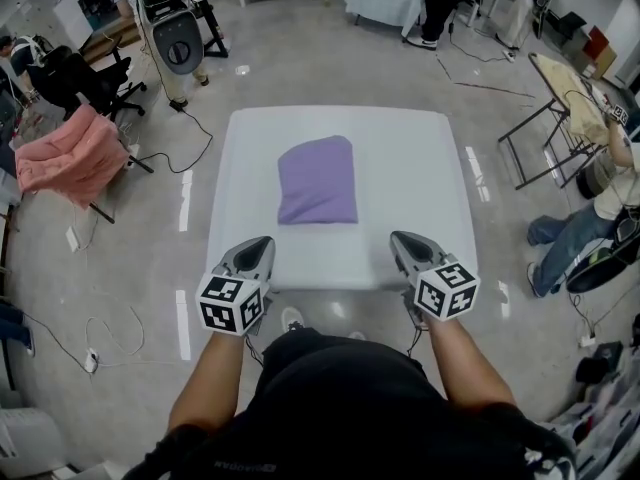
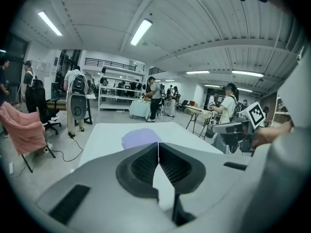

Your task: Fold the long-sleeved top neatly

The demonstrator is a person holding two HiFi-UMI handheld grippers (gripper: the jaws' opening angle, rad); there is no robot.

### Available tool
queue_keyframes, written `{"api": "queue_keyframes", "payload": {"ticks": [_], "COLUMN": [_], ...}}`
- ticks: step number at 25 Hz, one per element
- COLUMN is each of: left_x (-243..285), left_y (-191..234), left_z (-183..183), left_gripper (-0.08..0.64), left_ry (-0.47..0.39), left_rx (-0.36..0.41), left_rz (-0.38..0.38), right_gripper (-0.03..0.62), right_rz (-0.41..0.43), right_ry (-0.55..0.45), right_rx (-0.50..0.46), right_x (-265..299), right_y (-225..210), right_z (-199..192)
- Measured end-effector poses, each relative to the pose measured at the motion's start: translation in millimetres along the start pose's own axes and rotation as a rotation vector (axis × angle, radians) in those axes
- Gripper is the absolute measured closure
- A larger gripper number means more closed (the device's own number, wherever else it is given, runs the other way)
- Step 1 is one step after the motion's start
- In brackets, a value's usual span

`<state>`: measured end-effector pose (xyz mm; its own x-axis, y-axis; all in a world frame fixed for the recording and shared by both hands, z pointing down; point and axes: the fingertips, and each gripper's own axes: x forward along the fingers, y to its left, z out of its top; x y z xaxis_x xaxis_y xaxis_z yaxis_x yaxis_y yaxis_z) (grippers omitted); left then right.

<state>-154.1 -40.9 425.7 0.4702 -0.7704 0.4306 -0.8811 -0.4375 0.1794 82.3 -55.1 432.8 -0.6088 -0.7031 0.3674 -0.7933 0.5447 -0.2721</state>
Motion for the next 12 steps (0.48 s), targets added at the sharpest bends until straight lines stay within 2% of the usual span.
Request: {"api": "queue_keyframes", "payload": {"ticks": [12], "left_x": [-5.1], "left_y": [-0.3], "left_z": [-0.6], "left_gripper": [0.551], "left_ry": [-0.005], "left_rx": [0.017], "left_rz": [0.006], "right_gripper": [0.589], "right_rz": [-0.007], "right_ry": [-0.009], "right_rx": [0.002], "right_x": [-2.1], "right_y": [0.3], "right_z": [-0.8]}}
